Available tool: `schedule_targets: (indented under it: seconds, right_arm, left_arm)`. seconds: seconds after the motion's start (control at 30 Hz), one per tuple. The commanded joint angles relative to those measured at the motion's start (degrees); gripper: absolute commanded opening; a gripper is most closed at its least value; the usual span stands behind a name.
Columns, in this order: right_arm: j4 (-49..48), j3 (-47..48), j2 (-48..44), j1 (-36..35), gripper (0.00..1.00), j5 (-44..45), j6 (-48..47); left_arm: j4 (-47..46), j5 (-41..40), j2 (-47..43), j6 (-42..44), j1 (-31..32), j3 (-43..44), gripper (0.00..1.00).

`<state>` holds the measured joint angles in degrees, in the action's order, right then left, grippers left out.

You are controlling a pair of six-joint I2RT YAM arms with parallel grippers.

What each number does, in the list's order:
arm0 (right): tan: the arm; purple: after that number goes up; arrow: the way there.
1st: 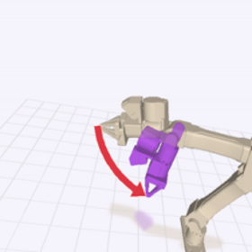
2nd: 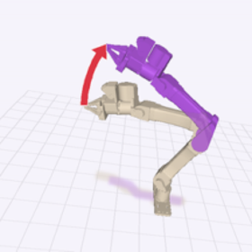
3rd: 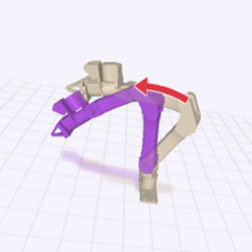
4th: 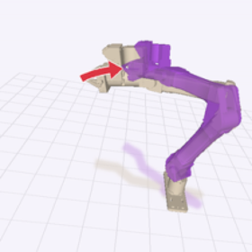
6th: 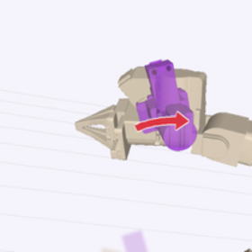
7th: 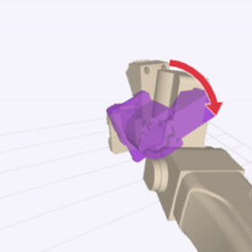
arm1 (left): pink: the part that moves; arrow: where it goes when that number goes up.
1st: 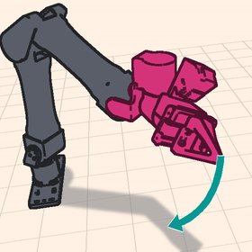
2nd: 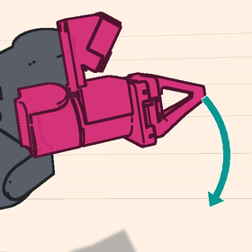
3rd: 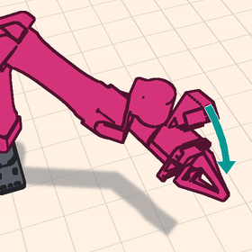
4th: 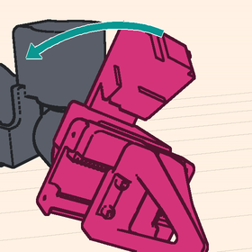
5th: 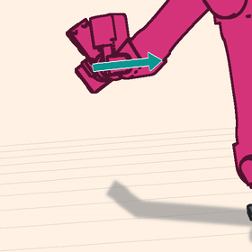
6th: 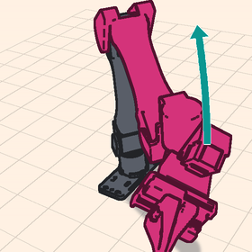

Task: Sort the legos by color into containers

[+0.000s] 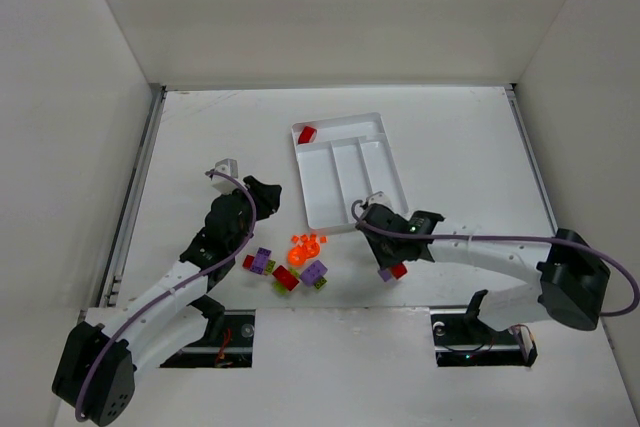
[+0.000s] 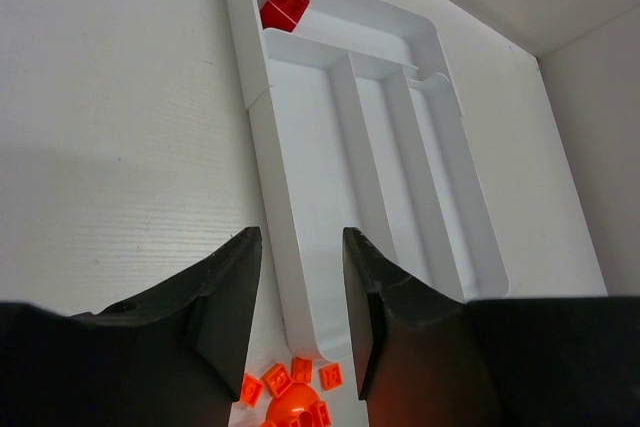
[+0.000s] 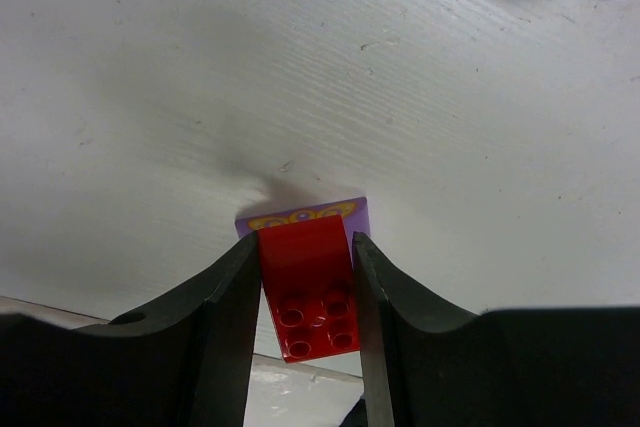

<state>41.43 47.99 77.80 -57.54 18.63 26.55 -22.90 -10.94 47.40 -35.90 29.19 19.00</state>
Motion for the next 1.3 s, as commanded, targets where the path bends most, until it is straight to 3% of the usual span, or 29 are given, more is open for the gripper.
schedule_targets:
  seconds: [0.0,0.27,0.5,0.97,1.27]
  right_arm:
    - [-4.5,-0.5,-2.8,1.3,0.22,0.7,3.1]
    - [-15.8,-1.1,-10.0,5.9,0.22,-3.3,6.8]
    - [-28.1,-3.5,-18.4,7.8,0.21,-7.3,10.9]
    - [-53.0,-12.9,-25.9,13.0,0.22,-18.2,20.6]
    - [-58.7,-15.1,-24.8,13.0,0.23,-20.4,23.3]
  left_arm:
    - [-1.3,0.8,-1.3,-0.2,0.6,1.1,0.36]
    - [1.4,1.3,-9.1,0.4,4.9,3.1,0.47]
    - [8.3,3.1,-9.8,-3.1,10.1,8.5,0.59]
    - [4.7,9.4,-2.7,-12.4,17.6,9.5,0.65]
    - [0.1,7.6,1.9,-12.9,21.8,9.9,0.60]
